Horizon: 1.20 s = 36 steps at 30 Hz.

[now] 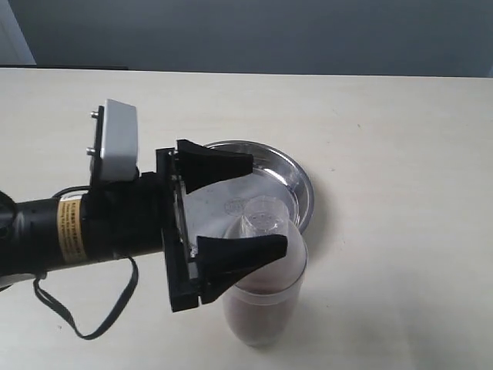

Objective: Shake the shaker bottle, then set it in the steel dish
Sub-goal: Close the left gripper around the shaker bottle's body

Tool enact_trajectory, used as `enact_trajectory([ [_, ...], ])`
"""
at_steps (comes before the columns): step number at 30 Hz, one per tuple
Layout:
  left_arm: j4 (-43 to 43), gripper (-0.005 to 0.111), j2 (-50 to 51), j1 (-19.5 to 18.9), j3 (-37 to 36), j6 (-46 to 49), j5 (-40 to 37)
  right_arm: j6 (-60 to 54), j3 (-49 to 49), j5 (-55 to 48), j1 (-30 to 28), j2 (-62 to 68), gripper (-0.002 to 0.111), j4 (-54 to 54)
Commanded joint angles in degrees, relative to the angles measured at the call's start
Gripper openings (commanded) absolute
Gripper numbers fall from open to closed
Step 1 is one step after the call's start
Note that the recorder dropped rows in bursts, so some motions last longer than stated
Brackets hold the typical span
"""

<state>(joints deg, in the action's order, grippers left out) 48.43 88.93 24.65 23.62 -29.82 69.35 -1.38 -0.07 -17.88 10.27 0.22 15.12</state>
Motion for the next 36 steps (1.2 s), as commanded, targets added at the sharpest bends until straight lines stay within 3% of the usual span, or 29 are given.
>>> enact_trajectory([
  [1, -1.05, 0.103, 3.96, 1.37, 2.62, 2.68, 0.61, -0.11, 0.07, 0.42, 0.12, -0.22, -0.001, -0.06],
  [19, 5.37, 0.103, 6.82, 1.83, 3.80, 0.35, 0.61, -0.11, 0.07, 0.42, 0.12, -0.22, -0.001, -0.06],
  [23, 9.87, 0.103, 10.29, 1.83, 3.80, 0.25, 0.61, -0.11, 0.07, 0.42, 0.12, -0.22, -0.001, -0.06],
  [36, 11.81, 0.103, 17.40, 1.83, 3.80, 2.35, 0.61, -0.11, 0.07, 0.42, 0.12, -0.22, -0.001, -0.06],
])
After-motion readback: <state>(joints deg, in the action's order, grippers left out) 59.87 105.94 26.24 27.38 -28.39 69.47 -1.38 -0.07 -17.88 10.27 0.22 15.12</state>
